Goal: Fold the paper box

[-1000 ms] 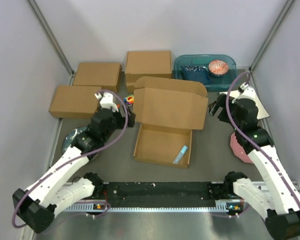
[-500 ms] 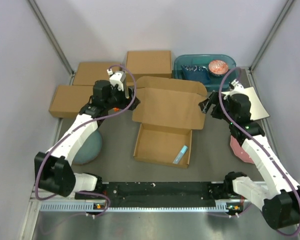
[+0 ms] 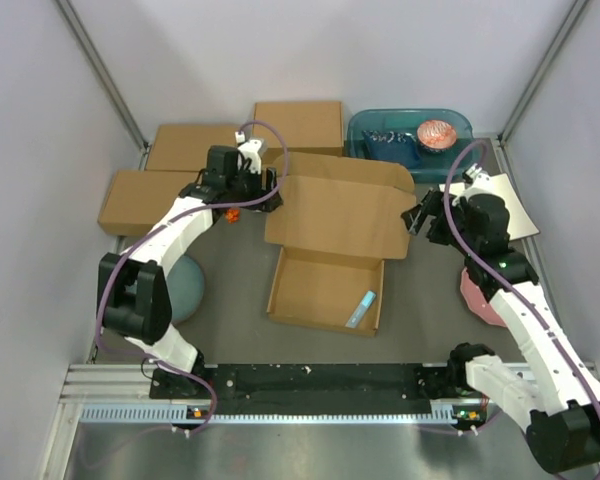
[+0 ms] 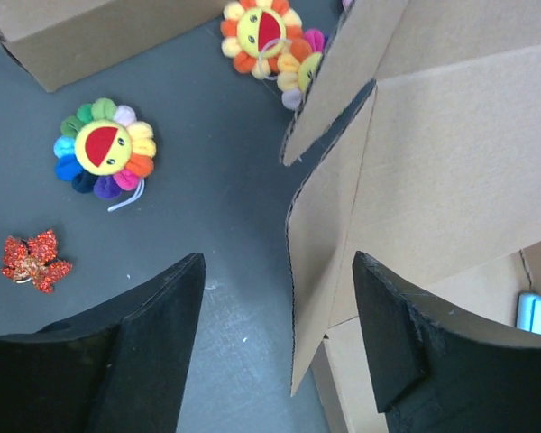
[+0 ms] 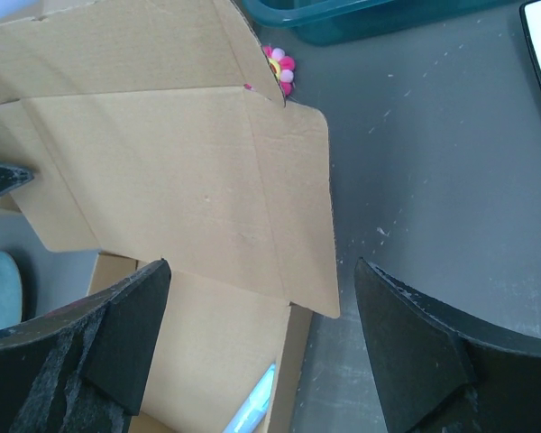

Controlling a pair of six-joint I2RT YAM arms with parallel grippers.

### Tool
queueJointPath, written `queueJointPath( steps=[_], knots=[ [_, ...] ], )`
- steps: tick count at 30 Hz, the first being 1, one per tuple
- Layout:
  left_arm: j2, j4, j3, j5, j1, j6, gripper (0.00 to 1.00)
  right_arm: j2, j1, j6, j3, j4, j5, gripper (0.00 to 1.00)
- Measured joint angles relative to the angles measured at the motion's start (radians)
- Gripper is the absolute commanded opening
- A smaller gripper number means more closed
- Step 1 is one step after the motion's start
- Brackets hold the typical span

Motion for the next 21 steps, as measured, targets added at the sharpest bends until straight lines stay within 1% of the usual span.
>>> queueJointPath(
  steps=[1,2,7,8,9,11,12,16,21],
  knots=[
    [0.011,-0.003,0.004,0.007,0.000,0.002,0.63,-0.010,0.000,-0.001,0.000,-0.006,0.000,0.83],
    [0.016,-0.008,0.005,0.015,0.000,0.004,0.54,-0.018,0.000,-0.002,0.000,-0.013,0.000,0.83],
    [0.023,-0.024,0.002,0.056,0.000,0.009,0.40,-0.038,0.000,-0.016,0.000,-0.050,-0.004,0.83],
    [0.022,-0.019,-0.003,0.064,0.000,0.009,0.38,-0.037,0.000,-0.019,0.000,-0.058,-0.005,0.83],
    [0.021,-0.015,-0.013,0.071,0.000,0.009,0.33,-0.037,0.000,-0.020,0.000,-0.068,-0.005,0.83],
    [0.020,-0.014,-0.031,0.081,0.000,0.008,0.29,-0.037,0.000,-0.025,0.001,-0.080,-0.008,0.83],
    [0.019,-0.015,-0.039,0.086,0.000,0.008,0.24,-0.037,0.000,-0.026,0.003,-0.086,-0.010,0.83],
    [0.007,-0.011,-0.062,0.097,-0.007,0.005,0.16,-0.037,0.000,-0.026,0.018,-0.103,-0.016,0.83],
    [-0.088,0.041,-0.164,0.073,-0.029,-0.018,0.13,-0.017,0.000,-0.044,0.067,-0.152,-0.013,0.84]
  ],
)
